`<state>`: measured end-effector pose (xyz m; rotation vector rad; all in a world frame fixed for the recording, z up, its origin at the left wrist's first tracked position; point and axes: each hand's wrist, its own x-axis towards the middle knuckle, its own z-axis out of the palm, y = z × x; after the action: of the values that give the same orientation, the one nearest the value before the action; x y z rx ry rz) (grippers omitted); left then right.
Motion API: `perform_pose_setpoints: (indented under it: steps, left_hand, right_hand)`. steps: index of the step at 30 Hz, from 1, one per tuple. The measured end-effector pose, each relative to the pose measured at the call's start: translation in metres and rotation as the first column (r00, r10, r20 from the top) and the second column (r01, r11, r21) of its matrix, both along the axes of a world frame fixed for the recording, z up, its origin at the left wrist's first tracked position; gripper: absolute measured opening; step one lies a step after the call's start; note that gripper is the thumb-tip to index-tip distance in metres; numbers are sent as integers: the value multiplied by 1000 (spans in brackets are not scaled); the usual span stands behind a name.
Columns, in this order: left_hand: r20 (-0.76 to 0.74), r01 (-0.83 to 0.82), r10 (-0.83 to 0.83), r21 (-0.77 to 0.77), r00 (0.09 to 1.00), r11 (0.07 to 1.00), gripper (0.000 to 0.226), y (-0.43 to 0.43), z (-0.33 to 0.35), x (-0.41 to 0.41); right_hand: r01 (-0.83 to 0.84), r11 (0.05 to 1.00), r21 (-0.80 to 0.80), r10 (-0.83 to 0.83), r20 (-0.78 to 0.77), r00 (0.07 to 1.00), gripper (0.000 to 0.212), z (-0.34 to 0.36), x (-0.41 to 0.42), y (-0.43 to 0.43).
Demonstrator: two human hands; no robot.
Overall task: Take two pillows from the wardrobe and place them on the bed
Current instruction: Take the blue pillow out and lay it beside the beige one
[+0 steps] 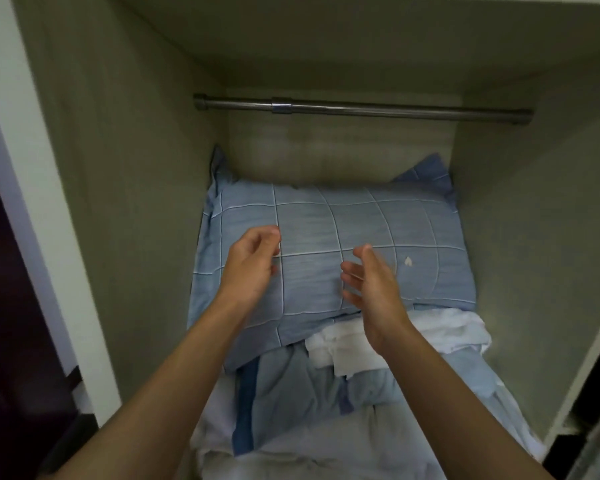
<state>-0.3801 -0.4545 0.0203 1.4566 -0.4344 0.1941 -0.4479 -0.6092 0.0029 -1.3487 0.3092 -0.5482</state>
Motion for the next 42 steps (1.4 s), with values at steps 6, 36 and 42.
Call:
perform_pose_setpoints:
  steps: [6, 36, 42]
  left_hand:
    - [18, 19, -19, 30, 1000, 999, 13, -19, 0, 37]
    - [521, -506, -204, 853, 829, 125, 59, -131, 52, 233]
    - [588, -537, -167, 799, 792, 270, 18, -136, 19, 235]
  right_hand:
    - [23, 990, 140, -15, -60, 998, 28, -17, 37, -9]
    - [308, 765, 565, -175, -277, 945, 68, -68, 155, -75]
    - [258, 854, 451, -120, -312, 943, 15, -67, 154, -78]
